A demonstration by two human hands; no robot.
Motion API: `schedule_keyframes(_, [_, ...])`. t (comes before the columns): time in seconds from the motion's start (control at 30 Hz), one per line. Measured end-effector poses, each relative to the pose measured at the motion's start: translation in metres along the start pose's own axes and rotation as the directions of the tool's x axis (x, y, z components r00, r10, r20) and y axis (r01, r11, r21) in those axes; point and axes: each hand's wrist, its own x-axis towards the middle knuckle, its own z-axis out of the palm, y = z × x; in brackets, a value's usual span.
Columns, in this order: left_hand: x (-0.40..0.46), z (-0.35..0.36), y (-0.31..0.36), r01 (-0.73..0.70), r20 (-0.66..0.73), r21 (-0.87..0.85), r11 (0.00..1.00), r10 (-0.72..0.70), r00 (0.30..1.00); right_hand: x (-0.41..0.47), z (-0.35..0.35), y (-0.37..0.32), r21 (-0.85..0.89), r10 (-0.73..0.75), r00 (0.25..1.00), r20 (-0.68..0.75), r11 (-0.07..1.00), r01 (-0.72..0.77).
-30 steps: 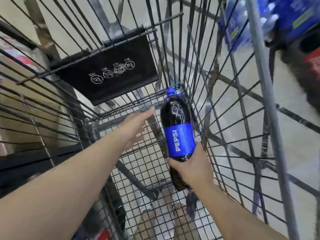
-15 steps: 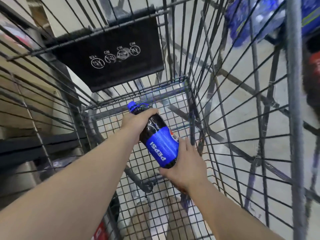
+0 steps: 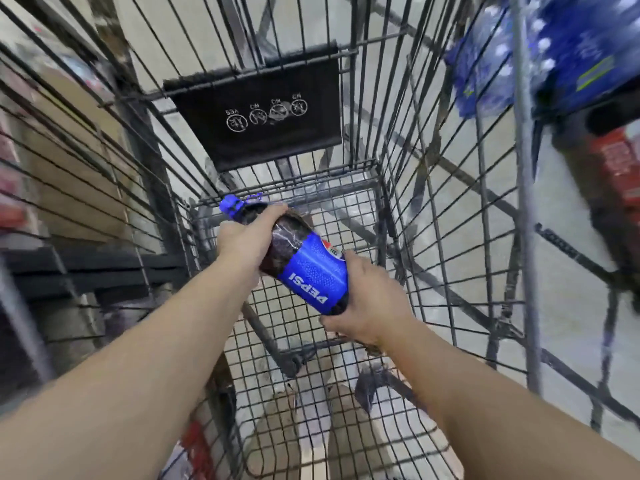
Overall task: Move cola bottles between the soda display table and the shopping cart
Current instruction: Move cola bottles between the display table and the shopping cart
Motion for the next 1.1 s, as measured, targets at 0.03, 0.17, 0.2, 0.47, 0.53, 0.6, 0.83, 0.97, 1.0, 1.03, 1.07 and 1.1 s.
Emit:
schedule_keyframes(0.03, [-0.006,-0.007,0.003,-0.031,-0.018,-0.024,0.999,0.031,0.999,-0.005,-0.007,-0.004,-0.006,-0.020,1.000,-0.017,1.000,0.020])
schedule_keyframes(0.17, [-0.050,-0.027,0.022,-0.130,-0.046,-0.089,0.987,0.127,0.991,-0.025,-0.033,-0.016,-0.043,-0.101,0.994,-0.051,0.994,0.098])
schedule_keyframes(0.2, [-0.066,-0.034,0.028,-0.142,-0.048,-0.110,0.984,0.138,0.989,-0.033,-0.041,-0.020,-0.065,-0.131,0.989,-0.071,0.990,0.126])
schedule_keyframes(0.47, [-0.159,-0.093,0.035,-0.323,-0.072,-0.209,0.923,0.315,0.946,-0.117,-0.081,-0.052,-0.194,-0.256,0.942,-0.219,0.957,0.216])
schedule_keyframes(0.53, [-0.188,-0.113,0.032,-0.375,-0.083,-0.225,0.899,0.366,0.927,-0.149,-0.086,-0.062,-0.224,-0.276,0.927,-0.253,0.949,0.221])
schedule_keyframes(0.6, [-0.222,-0.135,0.024,-0.403,-0.067,-0.262,0.877,0.401,0.914,-0.185,-0.090,-0.072,-0.245,-0.285,0.919,-0.274,0.944,0.220])
schedule_keyframes(0.83, [-0.355,-0.223,0.003,-0.461,0.014,-0.313,0.830,0.489,0.872,-0.330,-0.092,-0.113,-0.215,-0.298,0.880,-0.369,0.949,0.231])
schedule_keyframes(0.97, [-0.420,-0.265,-0.007,-0.493,0.058,-0.314,0.812,0.535,0.843,-0.408,-0.092,-0.133,-0.191,-0.304,0.852,-0.427,0.951,0.243])
schedule_keyframes(1.0, [-0.434,-0.273,-0.010,-0.500,0.063,-0.316,0.806,0.543,0.837,-0.425,-0.093,-0.136,-0.192,-0.303,0.848,-0.435,0.951,0.242])
schedule_keyframes(1.03, [-0.448,-0.280,-0.013,-0.510,0.058,-0.327,0.796,0.555,0.830,-0.442,-0.095,-0.138,-0.201,-0.305,0.842,-0.445,0.950,0.238])
schedule_keyframes(1.07, [-0.461,-0.287,-0.017,-0.519,0.056,-0.336,0.786,0.567,0.822,-0.458,-0.097,-0.140,-0.213,-0.314,0.834,-0.455,0.947,0.240])
schedule_keyframes(1.1, [-0.474,-0.293,-0.020,-0.526,0.060,-0.339,0.779,0.577,0.815,-0.473,-0.099,-0.142,-0.218,-0.317,0.828,-0.462,0.946,0.241])
